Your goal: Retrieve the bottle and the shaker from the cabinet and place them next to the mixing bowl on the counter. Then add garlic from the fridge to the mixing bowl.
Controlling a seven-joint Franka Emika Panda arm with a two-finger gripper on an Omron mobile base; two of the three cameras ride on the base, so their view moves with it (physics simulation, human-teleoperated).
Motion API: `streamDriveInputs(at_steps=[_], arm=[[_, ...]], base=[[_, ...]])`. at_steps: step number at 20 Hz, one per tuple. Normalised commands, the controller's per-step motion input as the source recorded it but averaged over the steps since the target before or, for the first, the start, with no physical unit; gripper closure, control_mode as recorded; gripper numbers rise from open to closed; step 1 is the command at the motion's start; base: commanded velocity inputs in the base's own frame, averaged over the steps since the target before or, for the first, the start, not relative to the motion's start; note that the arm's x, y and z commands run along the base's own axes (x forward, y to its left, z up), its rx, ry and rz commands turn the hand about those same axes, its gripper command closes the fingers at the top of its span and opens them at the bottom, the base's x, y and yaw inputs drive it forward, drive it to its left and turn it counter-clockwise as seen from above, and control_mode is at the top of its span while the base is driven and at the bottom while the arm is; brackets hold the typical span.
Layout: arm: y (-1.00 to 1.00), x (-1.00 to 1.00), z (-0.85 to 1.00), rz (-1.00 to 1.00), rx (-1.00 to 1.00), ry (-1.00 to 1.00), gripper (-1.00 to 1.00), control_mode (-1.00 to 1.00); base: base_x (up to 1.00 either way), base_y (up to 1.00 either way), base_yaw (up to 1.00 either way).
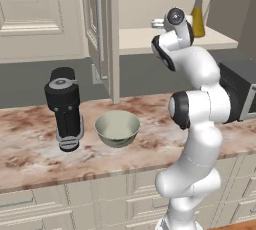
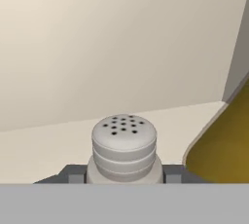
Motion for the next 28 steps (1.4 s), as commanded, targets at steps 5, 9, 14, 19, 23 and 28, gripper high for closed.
streamDriveInputs(at_steps=[5,9,14,19,23,28], arm=[[0.04,-1.00,0.05,0.01,0.08,-0.03,1.00,-1.00],[-0.05,-1.00,-0.11,0.19,0.08,-0.11,1.00,-1.00],[0.01,-0.99,0.33,0.25,0.00,0.07,1.00,-1.00],[0.00,-0.93,0.14,0.32,-0.03,0.18,1.00,-1.00],[0.02,-0.63,-0.77,0.24,0.00,0.05,1.00,-1.00],[0.17,-0.38,-0.89,0.16,-0.03,0.01,1.00,-1.00]], base=[[0.00,0.00,0.00],[0.00,0.00,0.00],[0.00,0.00,0.00],[0.00,0.00,0.00],[0.00,0.00,0.00],[0.00,0.00,0.00]])
